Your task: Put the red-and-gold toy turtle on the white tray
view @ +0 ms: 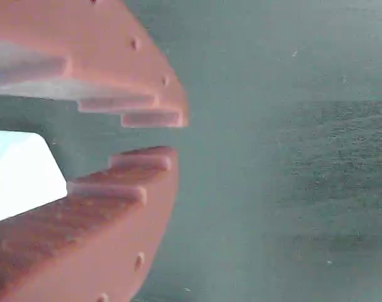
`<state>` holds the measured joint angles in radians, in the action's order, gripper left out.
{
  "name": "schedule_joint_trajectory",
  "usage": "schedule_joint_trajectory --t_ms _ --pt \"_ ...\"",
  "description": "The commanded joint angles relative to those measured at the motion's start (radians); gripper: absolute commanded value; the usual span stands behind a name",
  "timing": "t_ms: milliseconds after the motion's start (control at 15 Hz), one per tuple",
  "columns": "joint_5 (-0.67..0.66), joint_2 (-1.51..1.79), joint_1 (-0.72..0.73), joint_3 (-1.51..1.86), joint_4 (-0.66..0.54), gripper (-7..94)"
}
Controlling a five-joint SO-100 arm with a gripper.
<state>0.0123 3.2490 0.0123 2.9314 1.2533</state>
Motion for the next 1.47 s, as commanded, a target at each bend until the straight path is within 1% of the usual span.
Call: schedule_joint_trajectory --t_ms 0,800,933,1200,1267,1400 --pt "0.006 0.003 0.015 -0.009 0.02 0" --pt "0.003 0.003 0.018 -0.009 0.02 0" --pt "-0.028 0.0 0.051 -0.009 0.018 0" --pt "-0.028 0.003 0.054 -0.009 0.018 0" --pt "0.034 0.0 0.072 -0.011 0.021 0" --pt "0.08 -0.152 0.095 -0.103 -0.035 0"
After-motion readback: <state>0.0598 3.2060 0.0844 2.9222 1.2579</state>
